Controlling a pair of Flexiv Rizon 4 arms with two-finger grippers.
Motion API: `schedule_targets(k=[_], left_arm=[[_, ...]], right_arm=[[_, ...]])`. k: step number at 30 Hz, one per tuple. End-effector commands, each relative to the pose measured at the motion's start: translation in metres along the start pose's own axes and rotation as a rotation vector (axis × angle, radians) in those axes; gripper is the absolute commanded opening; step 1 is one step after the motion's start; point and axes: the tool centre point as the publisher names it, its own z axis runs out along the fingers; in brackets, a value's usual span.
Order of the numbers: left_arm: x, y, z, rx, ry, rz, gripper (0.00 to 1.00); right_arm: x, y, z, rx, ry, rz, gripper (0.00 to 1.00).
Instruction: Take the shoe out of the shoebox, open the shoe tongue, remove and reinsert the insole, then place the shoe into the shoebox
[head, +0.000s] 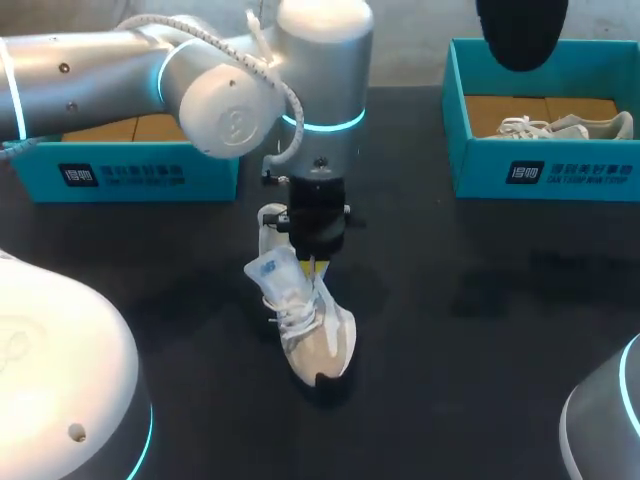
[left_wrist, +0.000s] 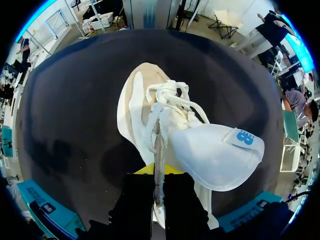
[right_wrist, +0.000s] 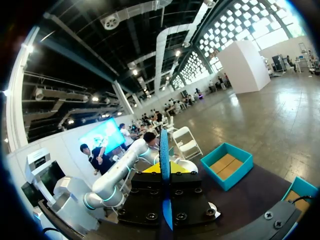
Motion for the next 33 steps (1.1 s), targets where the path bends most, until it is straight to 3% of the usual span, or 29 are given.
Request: schedule_targets(k=[1,9,22,33], left_arm=[[0.002,-0.013,-0.001,-0.027,0.013,0.032,0.00],[-0.002,-0.032,0.004,-0.036,0.037,0.083,0.00],[-0.021,-0.046,0.016,-0.046,0.074,0.163,0.00],[-0.039,-0.039,0.031,-0.064,0.083,0.161,0.00]], right_arm=[[-0.001,0.001,0.001,0.004,-0.002,0.001,0.00],[-0.001,0.001,0.001,0.004,-0.002,0.001,0.00],[-0.001,0.001,0.001,0.004,-0.002,0.001,0.00],[-0.001,0.001,0.001,0.004,-0.002,0.001,0.00]])
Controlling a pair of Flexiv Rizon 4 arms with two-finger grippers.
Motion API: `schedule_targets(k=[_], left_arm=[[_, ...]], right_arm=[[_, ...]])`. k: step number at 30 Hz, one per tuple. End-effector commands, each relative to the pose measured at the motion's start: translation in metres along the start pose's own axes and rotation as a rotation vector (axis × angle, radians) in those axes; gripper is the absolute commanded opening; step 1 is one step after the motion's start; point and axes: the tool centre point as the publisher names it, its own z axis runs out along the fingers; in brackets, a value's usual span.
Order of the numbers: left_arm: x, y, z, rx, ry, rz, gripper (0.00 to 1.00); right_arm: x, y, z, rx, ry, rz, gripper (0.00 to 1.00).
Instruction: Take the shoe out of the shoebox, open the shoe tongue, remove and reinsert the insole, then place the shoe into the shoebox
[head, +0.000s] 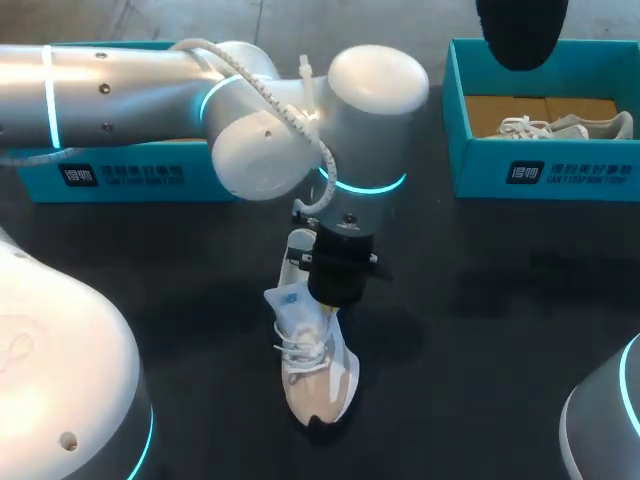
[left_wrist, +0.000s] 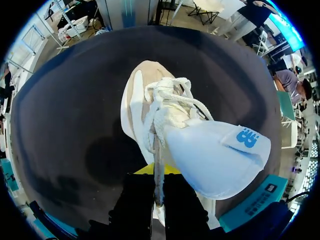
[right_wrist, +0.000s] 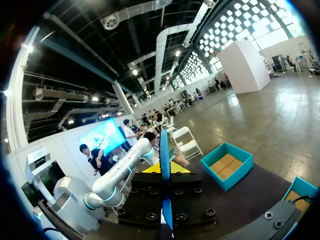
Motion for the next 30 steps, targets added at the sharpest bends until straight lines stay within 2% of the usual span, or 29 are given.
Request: schedule_targets(k=[1,15,16,17,18,24,30], left_arm=[[-0.010,0.006,0.006,0.012,0.012,-0.011,0.00],[-0.022,0.017,0.021,0.010,-0.068,-0.022,0.00],[-0.023,0.018,0.021,0.013,-0.072,-0.023,0.35],[-0.023,0.018,0.021,0.017,-0.078,-0.021,0.62],[-0.023,0.018,0.021,0.019,-0.088,-0.022,1.00],[-0.023,0.020,0.018,0.006,-0.135,-0.024,1.00],[-0.024,0.026,0.006,-0.017,-0.190,-0.027,1.00]], right_arm=[[-0.001,0.001,0.001,0.003,-0.002,0.001,0.00],[-0.001,0.001,0.001,0.003,-0.002,0.001,0.00],[-0.001,0.001,0.001,0.003,-0.002,0.001,0.00],[-0.001,0.001,0.001,0.003,-0.002,0.001,0.00],[-0.001,0.001,0.001,0.003,-0.002,0.001,0.00],[-0.001,0.001,0.001,0.003,-0.002,0.001,0.00],[-0.001,0.001,0.001,0.003,-0.002,0.001,0.00]])
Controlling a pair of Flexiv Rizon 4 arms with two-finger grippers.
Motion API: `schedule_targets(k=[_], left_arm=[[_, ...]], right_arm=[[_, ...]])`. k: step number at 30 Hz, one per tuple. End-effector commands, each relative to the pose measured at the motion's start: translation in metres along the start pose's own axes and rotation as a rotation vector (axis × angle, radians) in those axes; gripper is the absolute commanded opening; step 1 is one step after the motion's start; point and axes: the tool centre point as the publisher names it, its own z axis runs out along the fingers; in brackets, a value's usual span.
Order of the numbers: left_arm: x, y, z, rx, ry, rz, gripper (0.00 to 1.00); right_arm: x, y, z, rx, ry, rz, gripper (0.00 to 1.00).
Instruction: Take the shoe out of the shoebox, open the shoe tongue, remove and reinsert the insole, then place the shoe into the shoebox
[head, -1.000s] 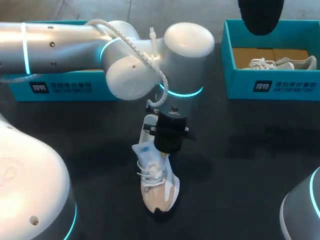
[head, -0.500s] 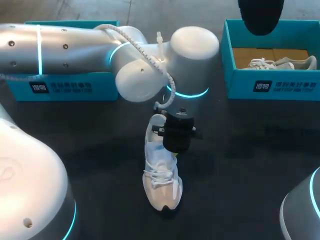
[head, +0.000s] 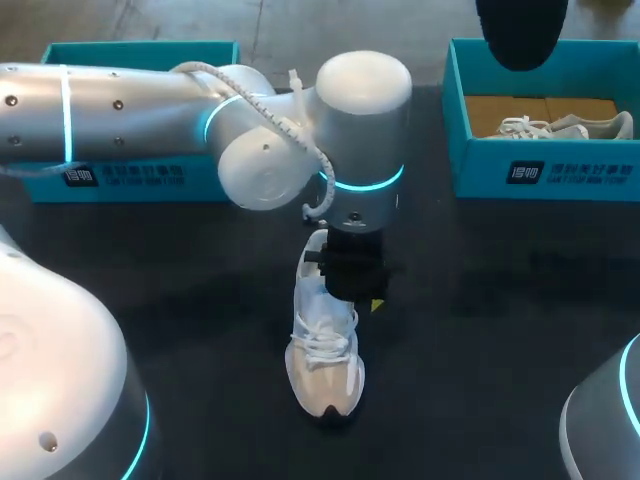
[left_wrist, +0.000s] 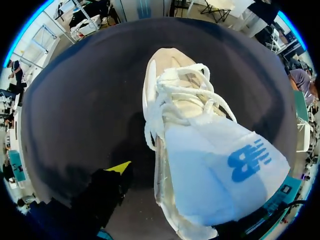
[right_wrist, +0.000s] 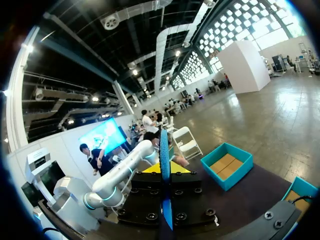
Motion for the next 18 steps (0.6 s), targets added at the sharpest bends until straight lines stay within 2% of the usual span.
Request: schedule_targets(k=[1,7,18], left_arm=[[0.007,0.000,-0.011,-0.008,-0.047,-0.004,1.00],[0.002,0.006,-0.029,-0.013,-0.117,-0.023,1.00],[-0.006,0.029,-0.072,-0.044,-0.325,-0.095,1.00]], right_arm=[[-0.001,0.001,0.001,0.003,-0.002,0.001,0.00],[-0.001,0.001,0.001,0.003,-0.002,0.001,0.00],[-0.001,0.001,0.001,0.003,-0.002,0.001,0.00]])
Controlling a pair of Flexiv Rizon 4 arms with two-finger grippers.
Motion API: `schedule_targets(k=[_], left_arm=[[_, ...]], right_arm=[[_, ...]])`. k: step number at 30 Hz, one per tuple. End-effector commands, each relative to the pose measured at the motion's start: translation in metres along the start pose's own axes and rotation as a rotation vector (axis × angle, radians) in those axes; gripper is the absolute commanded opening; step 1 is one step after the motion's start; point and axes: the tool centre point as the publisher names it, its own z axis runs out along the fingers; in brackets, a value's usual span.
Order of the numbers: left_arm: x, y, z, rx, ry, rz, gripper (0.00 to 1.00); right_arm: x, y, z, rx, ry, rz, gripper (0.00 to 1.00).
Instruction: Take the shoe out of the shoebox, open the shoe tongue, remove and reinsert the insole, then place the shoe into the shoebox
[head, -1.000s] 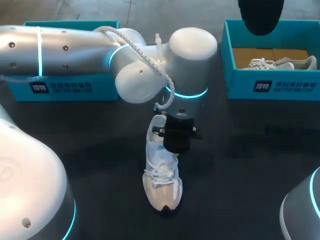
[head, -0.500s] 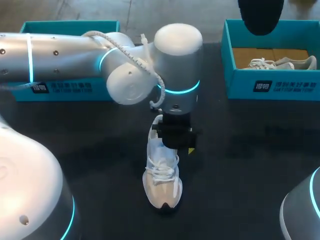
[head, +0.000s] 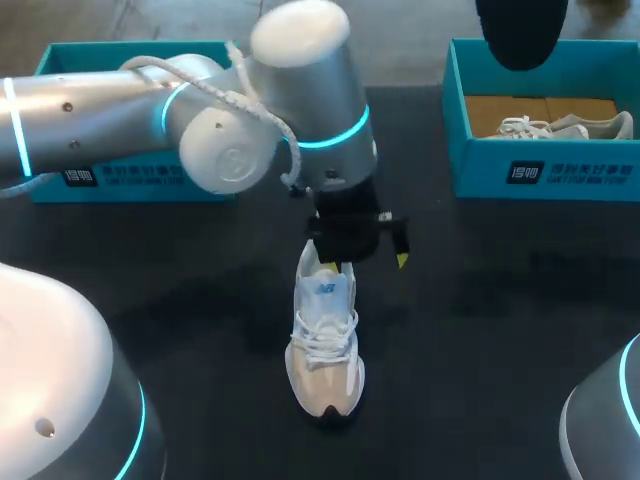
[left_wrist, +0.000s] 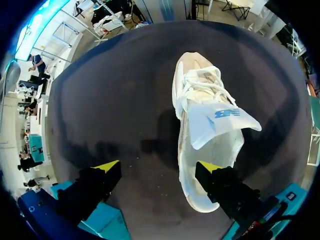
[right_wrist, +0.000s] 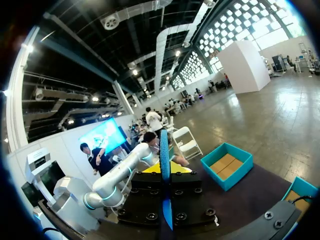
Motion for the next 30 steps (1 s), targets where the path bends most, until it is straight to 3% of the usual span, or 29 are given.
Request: schedule_targets(k=[1,12,23,30], left_arm=[[0.009,0.006,-0.020,0.002,-0.112,-0.017,1.00],[0.016,0.033,-0.077,0.083,-0.436,-0.133,1.00],[0.049,0.053,-0.124,0.113,-0.793,-0.169,1.00],[0.070,0.058,-0.141,0.117,-0.917,-0.185,1.00]], right_arm=[[-0.001,0.001,0.001,0.003,-0.002,0.001,0.00],[-0.001,0.001,0.001,0.003,-0.002,0.001,0.00],[-0.001,0.001,0.001,0.003,-0.002,0.001,0.00],[-0.001,0.001,0.001,0.003,-0.002,0.001,0.00]])
